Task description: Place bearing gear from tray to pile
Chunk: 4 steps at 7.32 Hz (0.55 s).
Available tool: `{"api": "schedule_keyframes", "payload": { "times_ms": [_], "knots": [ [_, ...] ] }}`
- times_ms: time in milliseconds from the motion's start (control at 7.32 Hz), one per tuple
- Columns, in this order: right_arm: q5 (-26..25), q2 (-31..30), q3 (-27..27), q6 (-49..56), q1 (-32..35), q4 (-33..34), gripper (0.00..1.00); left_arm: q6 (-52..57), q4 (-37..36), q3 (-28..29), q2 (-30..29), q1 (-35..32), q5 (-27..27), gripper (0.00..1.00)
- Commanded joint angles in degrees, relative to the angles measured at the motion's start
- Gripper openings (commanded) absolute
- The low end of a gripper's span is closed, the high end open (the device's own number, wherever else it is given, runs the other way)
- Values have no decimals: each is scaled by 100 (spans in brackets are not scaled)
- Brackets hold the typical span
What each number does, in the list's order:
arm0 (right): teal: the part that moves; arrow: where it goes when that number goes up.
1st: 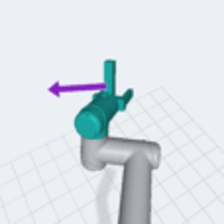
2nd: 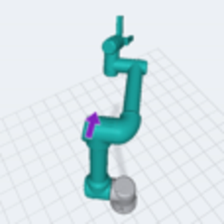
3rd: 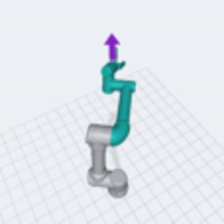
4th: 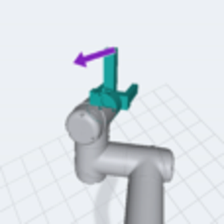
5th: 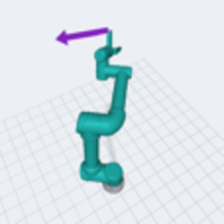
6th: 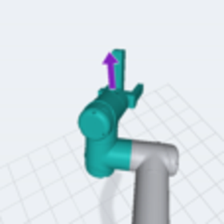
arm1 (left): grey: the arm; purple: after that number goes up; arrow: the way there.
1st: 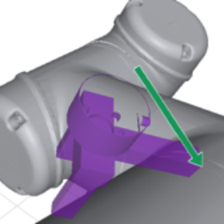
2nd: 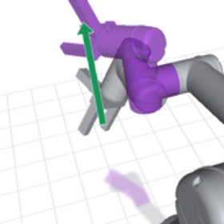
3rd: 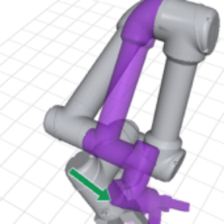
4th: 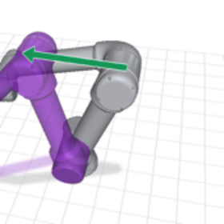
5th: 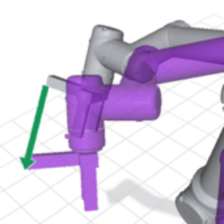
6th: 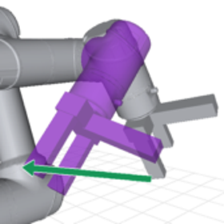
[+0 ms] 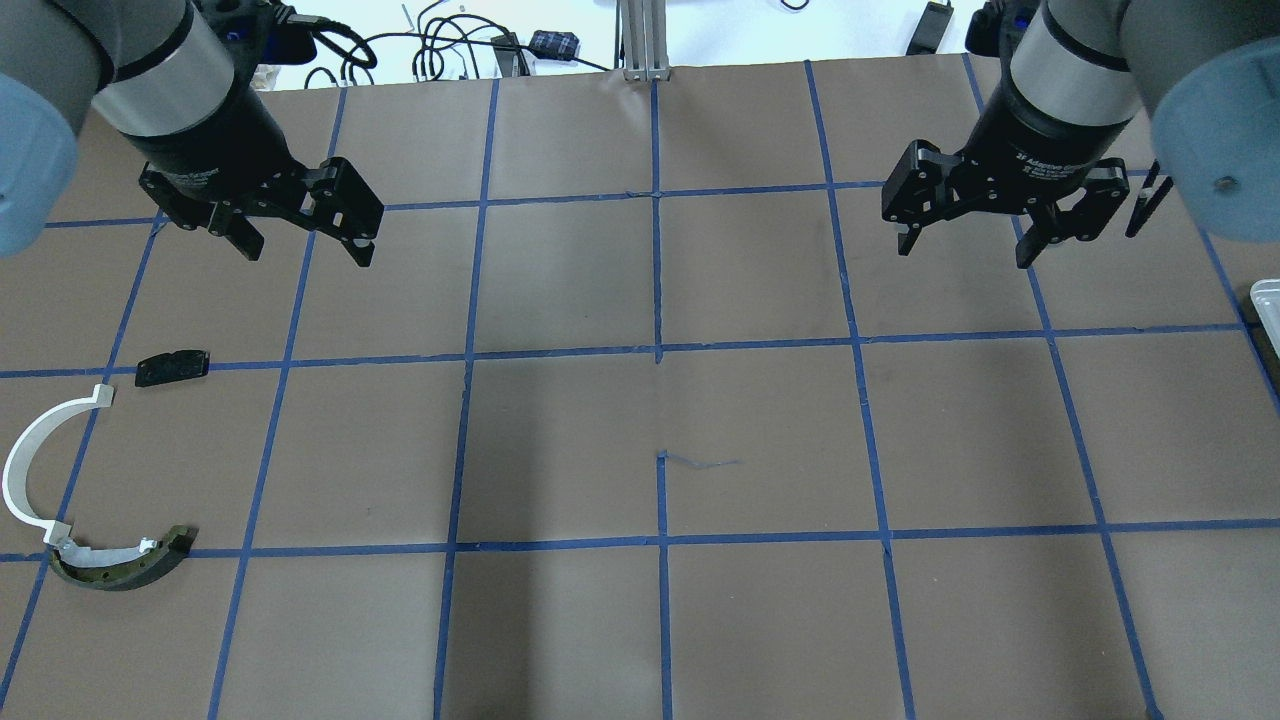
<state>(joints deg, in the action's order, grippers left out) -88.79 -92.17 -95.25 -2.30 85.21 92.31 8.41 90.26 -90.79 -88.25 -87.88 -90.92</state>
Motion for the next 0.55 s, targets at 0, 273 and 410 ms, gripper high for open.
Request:
{"api": "schedule_keyframes", "payload": {
  "times_ms": [0,273,410],
  "knots": [
    [81,41,-116,2065,-1376,-28,100,11,0,-9,-25,7,4,100],
    [3,286,-406,4797,-2451,556,100,-6,0,-9,-17,-10,-5,100],
    [11,522,-407,5948,-2961,804,100,11,0,-9,-8,-1,-5,100]
  ]
}}
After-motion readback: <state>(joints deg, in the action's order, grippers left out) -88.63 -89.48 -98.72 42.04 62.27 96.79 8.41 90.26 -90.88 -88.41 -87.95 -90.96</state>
